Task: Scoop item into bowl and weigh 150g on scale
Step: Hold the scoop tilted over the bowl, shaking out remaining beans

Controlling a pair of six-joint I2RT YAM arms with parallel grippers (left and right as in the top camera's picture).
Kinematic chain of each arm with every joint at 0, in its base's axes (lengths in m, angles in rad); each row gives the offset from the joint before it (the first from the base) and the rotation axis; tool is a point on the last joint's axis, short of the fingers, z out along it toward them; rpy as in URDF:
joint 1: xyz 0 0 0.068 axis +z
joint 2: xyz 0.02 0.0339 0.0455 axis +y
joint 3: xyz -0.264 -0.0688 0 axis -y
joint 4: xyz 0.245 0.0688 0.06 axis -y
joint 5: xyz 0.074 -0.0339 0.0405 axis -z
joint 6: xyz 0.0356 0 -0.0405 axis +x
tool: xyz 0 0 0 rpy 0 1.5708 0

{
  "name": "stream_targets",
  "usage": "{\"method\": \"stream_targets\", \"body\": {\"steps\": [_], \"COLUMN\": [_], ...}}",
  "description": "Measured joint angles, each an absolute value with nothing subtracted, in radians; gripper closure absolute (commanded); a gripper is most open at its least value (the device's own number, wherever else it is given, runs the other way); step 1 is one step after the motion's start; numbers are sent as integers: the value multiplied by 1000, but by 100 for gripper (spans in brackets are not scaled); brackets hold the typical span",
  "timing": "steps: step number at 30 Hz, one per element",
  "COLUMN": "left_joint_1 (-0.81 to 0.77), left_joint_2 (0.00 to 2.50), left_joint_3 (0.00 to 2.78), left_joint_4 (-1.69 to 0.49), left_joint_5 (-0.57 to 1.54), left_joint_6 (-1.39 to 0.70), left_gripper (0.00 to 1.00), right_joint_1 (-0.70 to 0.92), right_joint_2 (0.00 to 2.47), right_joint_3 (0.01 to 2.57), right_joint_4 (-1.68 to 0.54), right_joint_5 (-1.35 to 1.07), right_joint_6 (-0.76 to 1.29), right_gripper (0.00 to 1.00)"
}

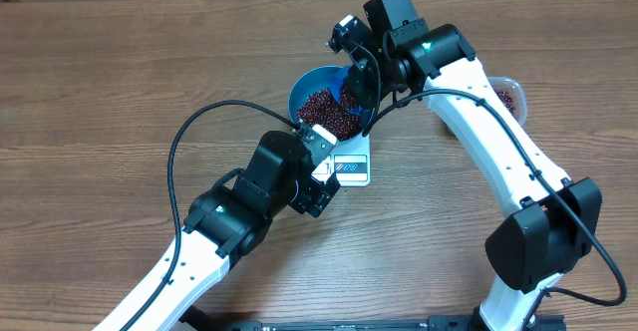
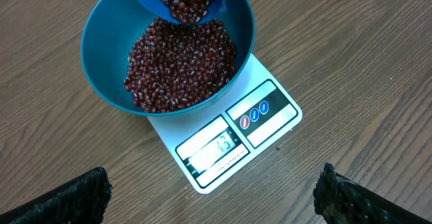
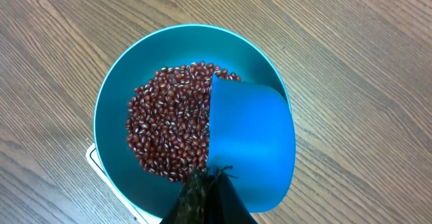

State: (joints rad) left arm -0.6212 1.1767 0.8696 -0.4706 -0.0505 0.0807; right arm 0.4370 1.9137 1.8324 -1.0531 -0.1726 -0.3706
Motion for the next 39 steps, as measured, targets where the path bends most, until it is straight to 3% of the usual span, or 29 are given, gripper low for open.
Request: {"method": "stream_targets", "body": {"steps": [23, 39], "left_joint_1": [-621, -621], "left_joint_2": [1177, 1177], "left_joint_3": [870, 870], "left_joint_4": [-471, -471], "left_joint_5": [-51, -51], "left_joint_6": [81, 81], "left_gripper": [0, 1], "right_joint_1": [519, 465], "right_joint_2": [1914, 1914], "right_joint_3": [1832, 1832], "right_joint_4": [-1048, -1048], "right_joint_5": [-26, -199], "right_joint_6": [-371, -367], "right_gripper": [96, 96]}}
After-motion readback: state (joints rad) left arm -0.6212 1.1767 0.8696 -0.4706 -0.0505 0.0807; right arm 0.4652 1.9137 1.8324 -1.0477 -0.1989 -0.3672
